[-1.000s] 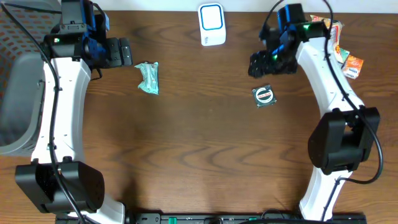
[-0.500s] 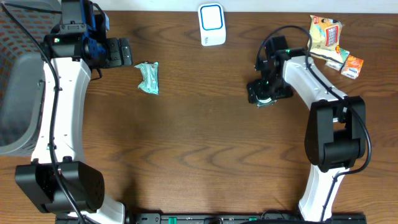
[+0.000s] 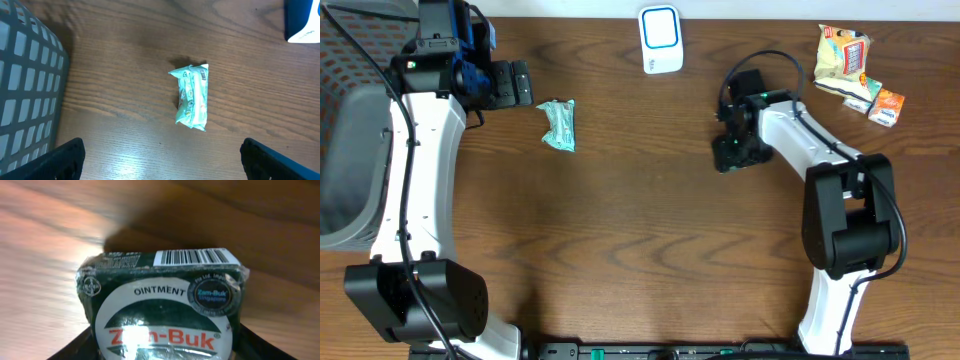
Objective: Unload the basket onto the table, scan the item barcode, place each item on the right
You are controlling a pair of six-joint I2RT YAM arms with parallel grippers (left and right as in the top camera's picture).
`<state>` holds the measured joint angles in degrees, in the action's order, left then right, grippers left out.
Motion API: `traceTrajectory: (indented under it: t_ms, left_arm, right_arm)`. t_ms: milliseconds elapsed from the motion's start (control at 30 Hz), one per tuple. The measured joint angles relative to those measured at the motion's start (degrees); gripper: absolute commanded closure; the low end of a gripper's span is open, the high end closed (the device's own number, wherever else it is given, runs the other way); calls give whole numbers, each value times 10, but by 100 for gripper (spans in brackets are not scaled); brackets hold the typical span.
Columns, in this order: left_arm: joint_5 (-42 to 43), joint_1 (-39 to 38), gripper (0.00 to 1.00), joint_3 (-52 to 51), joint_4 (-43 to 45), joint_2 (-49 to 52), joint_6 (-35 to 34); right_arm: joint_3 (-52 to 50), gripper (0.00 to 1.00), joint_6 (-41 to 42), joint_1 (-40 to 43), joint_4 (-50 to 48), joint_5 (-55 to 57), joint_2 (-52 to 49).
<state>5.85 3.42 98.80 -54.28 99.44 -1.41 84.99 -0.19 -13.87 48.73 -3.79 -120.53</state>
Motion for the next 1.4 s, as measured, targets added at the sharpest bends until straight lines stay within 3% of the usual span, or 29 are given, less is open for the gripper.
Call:
traceTrajectory:
  t_ms: [400, 633, 767, 900, 1067, 1400]
  left_arm:
    - [0, 0, 2, 0, 0, 0, 0]
    - [0, 0, 2, 0, 0, 0, 0]
    - [0, 0, 2, 0, 0, 0, 0]
    - [0, 0, 2, 0, 0, 0, 0]
    - [0, 0, 2, 0, 0, 0, 0]
    - [0, 0, 2, 0, 0, 0, 0]
  right_arm:
    - [64, 41, -1, -118, -34, -10, -1]
    - [66, 37, -148, -196, -73, 85, -1]
    - [66, 14, -207, -203, -62, 135, -1]
    - [66, 4, -228, -187, -57, 151, -1]
    - [67, 3, -124, -167, -65, 123, -1]
    - [71, 1, 217, -161, -104, -41, 0]
